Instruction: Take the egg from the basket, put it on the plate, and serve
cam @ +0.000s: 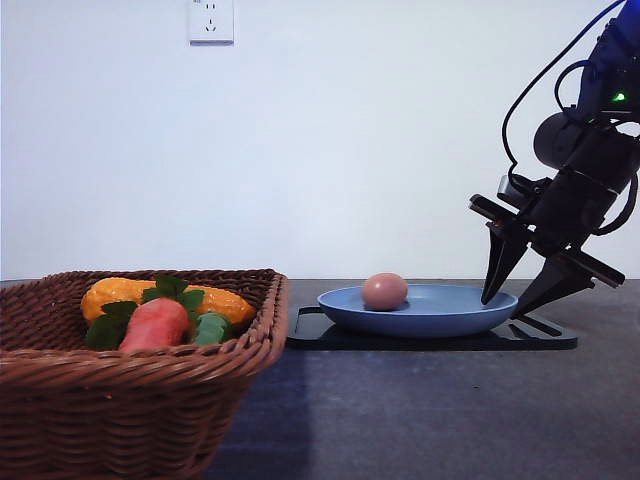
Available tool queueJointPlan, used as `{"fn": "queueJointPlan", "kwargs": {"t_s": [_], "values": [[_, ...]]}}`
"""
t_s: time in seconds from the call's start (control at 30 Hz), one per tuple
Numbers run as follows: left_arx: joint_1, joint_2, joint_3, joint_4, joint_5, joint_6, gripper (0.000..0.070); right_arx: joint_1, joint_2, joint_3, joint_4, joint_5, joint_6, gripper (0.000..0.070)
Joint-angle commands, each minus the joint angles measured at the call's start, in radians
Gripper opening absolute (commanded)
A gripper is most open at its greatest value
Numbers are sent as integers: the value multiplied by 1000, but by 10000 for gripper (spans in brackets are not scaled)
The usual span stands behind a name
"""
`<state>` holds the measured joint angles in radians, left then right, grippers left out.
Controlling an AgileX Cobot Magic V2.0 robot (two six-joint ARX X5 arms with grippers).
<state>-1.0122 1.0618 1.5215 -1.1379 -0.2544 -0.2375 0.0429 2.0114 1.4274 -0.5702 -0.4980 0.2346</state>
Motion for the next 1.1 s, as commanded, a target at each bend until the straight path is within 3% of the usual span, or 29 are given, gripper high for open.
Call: {"fn": "queueJointPlan", "kwargs": {"t_s": [0.0,0.17,0.27,0.43,0.53,0.7,0.83,0.97,1.07], "values": [[-9,12,24,23,-17,14,432,-7,-9,28,-3,-3,-14,247],[-9,31,24,84,-147,56,337,-19,-107,28,-46,-2,-19,246],[-7,53,24,117,-213,100,234,-20,-191,27,-76,-1,-25,232],[30,103,24,144,-317,243,22,10,-347,26,-114,4,-80,61],[93,136,24,139,-367,303,0,48,-443,25,-166,23,-117,3],[267,165,9,138,-355,308,0,137,-596,8,-257,176,-160,0],[414,153,-54,174,-248,303,0,219,-710,-46,-269,326,-168,0],[534,98,-186,274,-115,289,0,293,-843,-182,-188,453,-168,0],[571,32,-327,392,-76,275,0,336,-958,-336,-67,504,-168,0]]}}
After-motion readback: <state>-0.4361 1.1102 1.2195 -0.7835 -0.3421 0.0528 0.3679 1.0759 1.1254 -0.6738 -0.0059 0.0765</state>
